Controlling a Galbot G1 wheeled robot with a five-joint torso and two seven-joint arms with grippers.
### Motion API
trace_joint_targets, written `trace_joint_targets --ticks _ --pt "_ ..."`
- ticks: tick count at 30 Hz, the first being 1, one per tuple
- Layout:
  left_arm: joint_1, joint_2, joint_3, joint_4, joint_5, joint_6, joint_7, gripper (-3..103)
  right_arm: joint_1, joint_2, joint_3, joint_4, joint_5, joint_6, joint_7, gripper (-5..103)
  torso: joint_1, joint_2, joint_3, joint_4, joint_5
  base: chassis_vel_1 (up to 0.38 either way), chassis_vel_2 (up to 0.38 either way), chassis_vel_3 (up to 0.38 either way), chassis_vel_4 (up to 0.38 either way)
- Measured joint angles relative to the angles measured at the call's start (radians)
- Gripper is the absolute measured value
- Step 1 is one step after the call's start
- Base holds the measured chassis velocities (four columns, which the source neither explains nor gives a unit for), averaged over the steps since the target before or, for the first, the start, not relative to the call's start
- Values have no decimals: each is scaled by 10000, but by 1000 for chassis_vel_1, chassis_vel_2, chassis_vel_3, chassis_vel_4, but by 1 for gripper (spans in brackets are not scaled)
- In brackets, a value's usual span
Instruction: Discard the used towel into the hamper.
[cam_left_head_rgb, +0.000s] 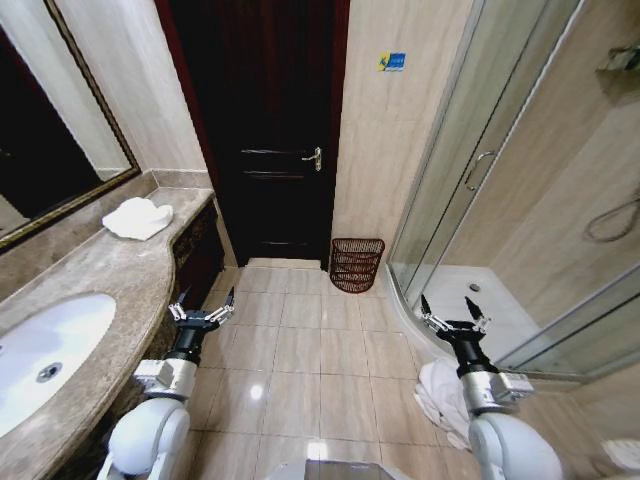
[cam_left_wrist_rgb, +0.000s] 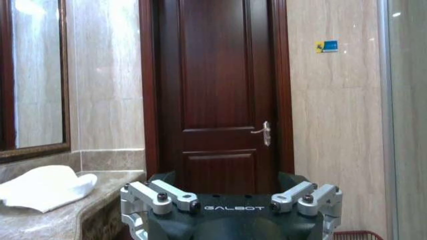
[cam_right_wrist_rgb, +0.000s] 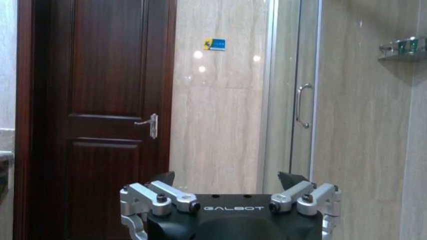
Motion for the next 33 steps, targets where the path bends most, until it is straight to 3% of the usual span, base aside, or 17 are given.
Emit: trace_joint_targets --ticks 14,33 --pt "-166 129 22 116 -39 -27 32 100 22 111 -1 -103 -70 126 -133 100 -2 1 -1 0 0 -5 4 3 -5" --pt "-208 146 80 194 -51 234 41 100 87 195 -98 -297 -141 403 -59 100 2 0 1 0 -1 -109 104 110 -111"
